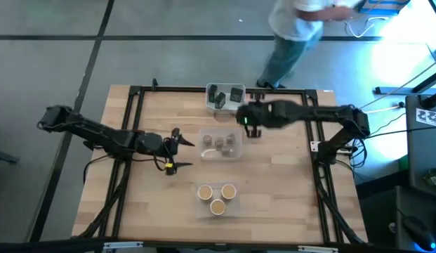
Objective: Sort spices by type
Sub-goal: Put the black seasoning can into the white bin
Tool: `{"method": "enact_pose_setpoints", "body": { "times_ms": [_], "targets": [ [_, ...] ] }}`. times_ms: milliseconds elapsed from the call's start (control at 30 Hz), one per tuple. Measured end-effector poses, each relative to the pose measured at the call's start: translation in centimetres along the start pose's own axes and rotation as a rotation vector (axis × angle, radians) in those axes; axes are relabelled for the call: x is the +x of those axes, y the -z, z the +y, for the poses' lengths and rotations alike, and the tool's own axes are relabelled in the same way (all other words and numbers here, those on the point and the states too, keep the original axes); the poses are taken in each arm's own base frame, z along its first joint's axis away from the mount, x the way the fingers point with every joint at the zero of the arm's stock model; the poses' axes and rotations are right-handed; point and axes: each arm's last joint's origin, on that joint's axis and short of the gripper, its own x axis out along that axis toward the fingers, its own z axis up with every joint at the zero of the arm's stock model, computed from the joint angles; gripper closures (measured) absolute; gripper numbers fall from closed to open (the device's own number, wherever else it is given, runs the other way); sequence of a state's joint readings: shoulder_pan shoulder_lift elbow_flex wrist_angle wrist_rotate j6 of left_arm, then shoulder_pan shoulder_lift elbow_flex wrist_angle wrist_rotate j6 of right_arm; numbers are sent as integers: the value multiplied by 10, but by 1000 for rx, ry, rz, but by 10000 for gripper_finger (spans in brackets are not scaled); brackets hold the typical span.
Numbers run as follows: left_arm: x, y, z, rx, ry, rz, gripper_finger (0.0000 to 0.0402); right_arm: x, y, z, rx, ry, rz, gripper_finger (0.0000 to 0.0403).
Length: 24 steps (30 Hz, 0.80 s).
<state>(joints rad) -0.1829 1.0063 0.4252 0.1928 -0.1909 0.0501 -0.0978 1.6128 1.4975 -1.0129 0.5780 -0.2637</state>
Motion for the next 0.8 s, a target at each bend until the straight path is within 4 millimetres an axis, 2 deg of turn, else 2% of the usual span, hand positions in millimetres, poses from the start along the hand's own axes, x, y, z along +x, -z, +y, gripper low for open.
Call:
{"method": "enact_pose_setpoints", "body": {
  "times_ms": [233,367,500,600,800],
  "targets": [
    [-18,10,16,-16,-64,-26,57,61,2,-61,115,-146,-133,275],
    [-20,13,23,-16,-104,-32,57,99,9,-81,186,-233,-175,275],
    [-19,13,31,-17,-148,-36,57,133,16,-88,223,-286,-156,274],
    [-19,14,38,-20,-180,-30,57,155,21,-83,225,-326,-104,274],
    [-20,15,46,-4,-226,-21,57,185,25,-74,221,-339,-30,274]
  ]
}}
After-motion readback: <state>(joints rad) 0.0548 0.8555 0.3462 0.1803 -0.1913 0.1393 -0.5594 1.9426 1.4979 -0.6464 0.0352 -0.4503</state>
